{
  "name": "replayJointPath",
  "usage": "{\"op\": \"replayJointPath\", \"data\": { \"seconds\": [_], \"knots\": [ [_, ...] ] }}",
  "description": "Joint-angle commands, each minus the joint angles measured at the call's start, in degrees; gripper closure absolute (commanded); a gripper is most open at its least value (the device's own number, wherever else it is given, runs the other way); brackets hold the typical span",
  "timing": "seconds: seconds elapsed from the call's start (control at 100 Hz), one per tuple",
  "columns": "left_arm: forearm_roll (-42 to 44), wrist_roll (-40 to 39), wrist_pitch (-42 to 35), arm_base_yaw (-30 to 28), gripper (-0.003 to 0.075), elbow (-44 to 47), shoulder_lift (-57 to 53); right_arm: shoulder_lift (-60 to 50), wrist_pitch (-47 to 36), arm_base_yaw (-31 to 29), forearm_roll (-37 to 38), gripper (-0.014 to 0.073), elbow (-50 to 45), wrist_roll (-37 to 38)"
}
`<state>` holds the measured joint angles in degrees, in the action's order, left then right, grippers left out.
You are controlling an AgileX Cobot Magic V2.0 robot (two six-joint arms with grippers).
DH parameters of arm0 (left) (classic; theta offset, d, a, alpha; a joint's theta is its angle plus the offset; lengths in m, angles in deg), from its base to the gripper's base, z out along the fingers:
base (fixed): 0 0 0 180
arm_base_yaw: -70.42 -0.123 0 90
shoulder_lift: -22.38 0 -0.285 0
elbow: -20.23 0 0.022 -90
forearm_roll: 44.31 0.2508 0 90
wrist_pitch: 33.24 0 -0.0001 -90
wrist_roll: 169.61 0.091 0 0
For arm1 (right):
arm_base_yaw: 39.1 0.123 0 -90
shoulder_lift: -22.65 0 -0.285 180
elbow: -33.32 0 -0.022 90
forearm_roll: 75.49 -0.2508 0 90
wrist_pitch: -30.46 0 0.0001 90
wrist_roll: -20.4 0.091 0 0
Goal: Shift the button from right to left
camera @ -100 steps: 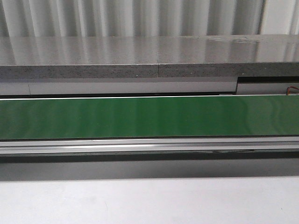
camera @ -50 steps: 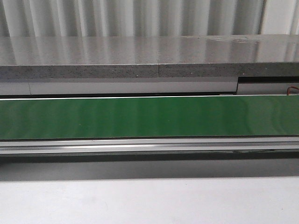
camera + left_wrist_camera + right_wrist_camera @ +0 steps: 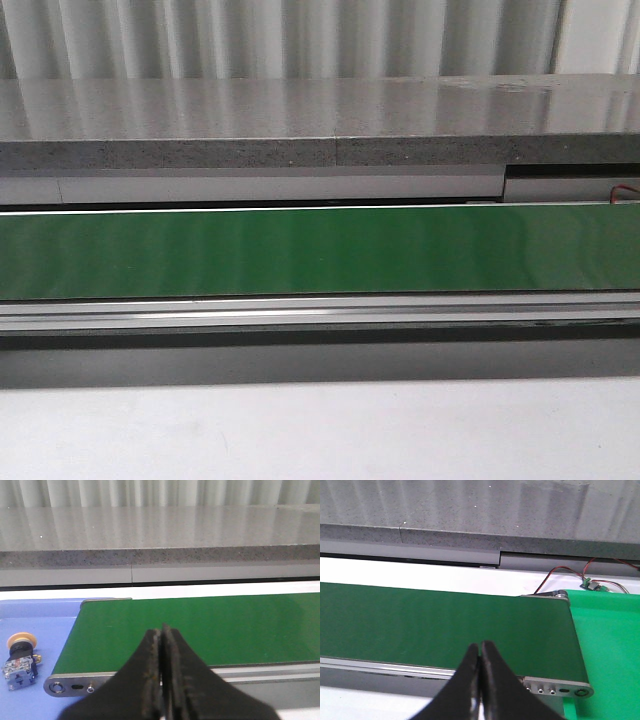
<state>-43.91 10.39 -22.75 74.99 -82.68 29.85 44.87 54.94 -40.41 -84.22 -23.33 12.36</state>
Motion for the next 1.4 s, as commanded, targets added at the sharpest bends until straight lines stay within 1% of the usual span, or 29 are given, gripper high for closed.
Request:
{"op": "replayJointPath", "data": {
  "seconds": [0.0, 0.79, 1.05, 1.12, 1.15, 1.24, 1.3, 1.39],
  "knots": [
    [-0.03, -0.38, -3.59, -0.09, 0.074, 1.44, -1.9, 0.45, -4.44, 0.09, -0.39, 0.0661, 1.5, -0.55],
    [-0.03, -0.38, -3.59, -0.09, 0.074, 1.44, -1.9, 0.45, -4.44, 0.09, -0.39, 0.0661, 1.5, -0.55],
    [-0.03, -0.38, -3.59, -0.09, 0.074, 1.44, -1.9, 0.33, -9.05, -0.2, 1.9, 0.0661, 0.23, -0.55],
    [-0.03, -0.38, -3.59, -0.09, 0.074, 1.44, -1.9, -0.25, -11.98, -0.43, 5.48, 0.0661, -1.2, 1.2],
    [-0.03, -0.38, -3.59, -0.09, 0.074, 1.44, -1.9, -0.83, -12.85, -0.5, 8.19, 0.0661, -1.77, 2.79],
    [-0.03, -0.38, -3.59, -0.09, 0.074, 1.44, -1.9, -3.58, -14.91, -1.95, 13.55, 0.0661, -4.19, 10.4],
    [-0.03, -0.38, -3.59, -0.09, 0.074, 1.44, -1.9, -4.99, -17.69, -3.67, 14.65, 0.0661, -6.85, 13.54],
    [-0.03, -0.38, -3.59, -0.09, 0.074, 1.44, -1.9, -7.01, -20.53, -6.12, 14.65, 0.0661, -11.04, 13.85]
  ]
}}
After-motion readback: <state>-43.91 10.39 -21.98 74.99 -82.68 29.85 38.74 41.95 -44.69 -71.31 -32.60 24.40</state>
